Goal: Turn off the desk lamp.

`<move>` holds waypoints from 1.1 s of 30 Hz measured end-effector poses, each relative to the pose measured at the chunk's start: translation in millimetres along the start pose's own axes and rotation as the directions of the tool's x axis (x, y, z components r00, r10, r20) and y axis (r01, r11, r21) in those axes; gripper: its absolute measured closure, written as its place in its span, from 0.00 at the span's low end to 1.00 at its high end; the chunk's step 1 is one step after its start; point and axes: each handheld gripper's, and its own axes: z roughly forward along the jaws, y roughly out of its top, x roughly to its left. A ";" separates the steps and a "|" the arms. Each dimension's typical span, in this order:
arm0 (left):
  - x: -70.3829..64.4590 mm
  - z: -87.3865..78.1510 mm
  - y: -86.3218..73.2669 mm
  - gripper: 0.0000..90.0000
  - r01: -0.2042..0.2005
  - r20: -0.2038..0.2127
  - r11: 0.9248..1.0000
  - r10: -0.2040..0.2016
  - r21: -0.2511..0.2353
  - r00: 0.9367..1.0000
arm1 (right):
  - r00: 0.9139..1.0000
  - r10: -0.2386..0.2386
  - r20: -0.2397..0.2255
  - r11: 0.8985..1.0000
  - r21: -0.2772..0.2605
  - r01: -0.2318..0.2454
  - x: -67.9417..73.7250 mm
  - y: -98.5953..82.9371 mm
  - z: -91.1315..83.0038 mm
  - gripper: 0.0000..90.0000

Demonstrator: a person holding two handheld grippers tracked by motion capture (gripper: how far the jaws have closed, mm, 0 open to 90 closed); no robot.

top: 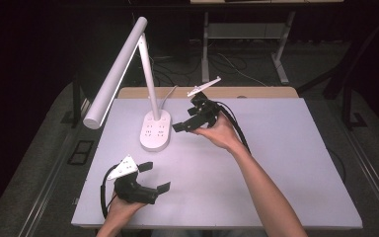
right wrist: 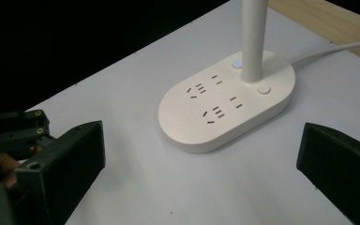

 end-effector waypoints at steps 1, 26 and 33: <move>-0.1 -0.3 -0.1 0.00 0.002 -0.003 1.000 -0.002 0.001 1.000 | 1.000 0.001 0.004 1.000 -0.001 -0.001 -1.2 1.5 1.5 0.01; 2.2 -3.5 0.3 0.00 0.020 -0.004 1.000 -0.020 -0.022 1.000 | 0.997 0.077 -0.027 0.996 -0.041 -0.079 -41.3 22.0 56.1 0.42; 2.5 -3.7 0.5 0.00 0.016 -0.005 1.000 -0.017 -0.023 1.000 | 0.994 0.106 -0.009 0.994 -0.020 -0.106 -52.3 25.0 68.1 0.69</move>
